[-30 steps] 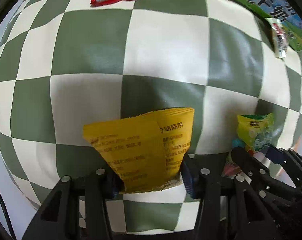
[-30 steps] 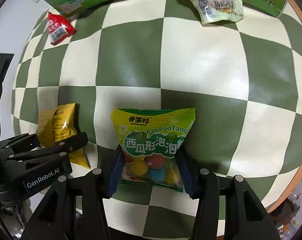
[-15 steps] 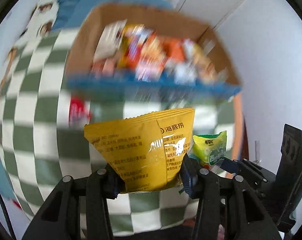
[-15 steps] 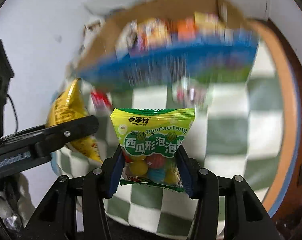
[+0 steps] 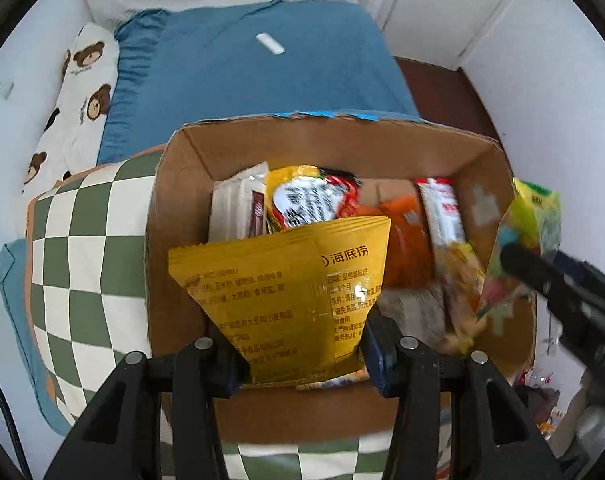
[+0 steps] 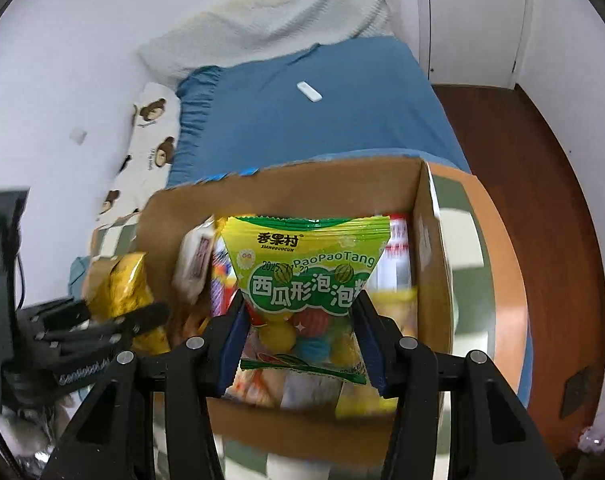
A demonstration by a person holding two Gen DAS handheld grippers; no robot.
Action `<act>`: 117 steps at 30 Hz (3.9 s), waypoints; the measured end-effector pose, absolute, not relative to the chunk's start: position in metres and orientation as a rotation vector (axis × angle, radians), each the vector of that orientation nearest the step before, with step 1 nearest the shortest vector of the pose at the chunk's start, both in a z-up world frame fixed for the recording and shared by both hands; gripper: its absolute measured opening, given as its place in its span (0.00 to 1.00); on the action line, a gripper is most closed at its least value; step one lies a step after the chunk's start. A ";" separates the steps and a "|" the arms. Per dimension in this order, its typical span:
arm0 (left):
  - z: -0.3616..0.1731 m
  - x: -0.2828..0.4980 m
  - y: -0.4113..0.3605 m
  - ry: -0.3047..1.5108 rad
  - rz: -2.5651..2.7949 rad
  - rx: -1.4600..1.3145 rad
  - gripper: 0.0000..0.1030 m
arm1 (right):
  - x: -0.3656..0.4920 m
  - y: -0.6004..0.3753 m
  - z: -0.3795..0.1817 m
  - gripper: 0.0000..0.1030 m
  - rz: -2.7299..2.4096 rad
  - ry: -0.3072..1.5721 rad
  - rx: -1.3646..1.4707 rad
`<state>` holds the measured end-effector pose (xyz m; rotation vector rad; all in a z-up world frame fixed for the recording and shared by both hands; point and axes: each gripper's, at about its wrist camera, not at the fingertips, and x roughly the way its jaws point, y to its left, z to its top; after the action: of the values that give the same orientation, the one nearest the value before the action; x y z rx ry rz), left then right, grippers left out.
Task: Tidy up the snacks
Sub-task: 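Carry both packets into the box and open both tools to release them, then grasp the red candy packet with the left tool while the right tool grasps the white milk-candy packet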
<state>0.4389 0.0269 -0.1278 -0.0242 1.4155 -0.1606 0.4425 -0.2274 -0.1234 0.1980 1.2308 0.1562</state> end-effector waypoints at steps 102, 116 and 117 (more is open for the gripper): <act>-0.272 0.222 0.102 1.530 -0.047 -0.198 0.37 | 0.285 -0.196 -0.272 0.56 0.184 1.358 0.195; -0.297 0.160 0.050 1.598 -0.128 -0.144 0.40 | 0.196 -0.177 -0.285 0.59 0.221 1.372 0.066; -0.299 0.161 0.046 1.600 -0.124 -0.131 0.40 | 0.196 -0.173 -0.288 0.59 0.213 1.371 0.043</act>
<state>0.1612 0.0457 -0.2992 -0.1315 1.6005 -0.1241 0.1955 -0.1728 -0.2883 0.0426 1.3709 0.2130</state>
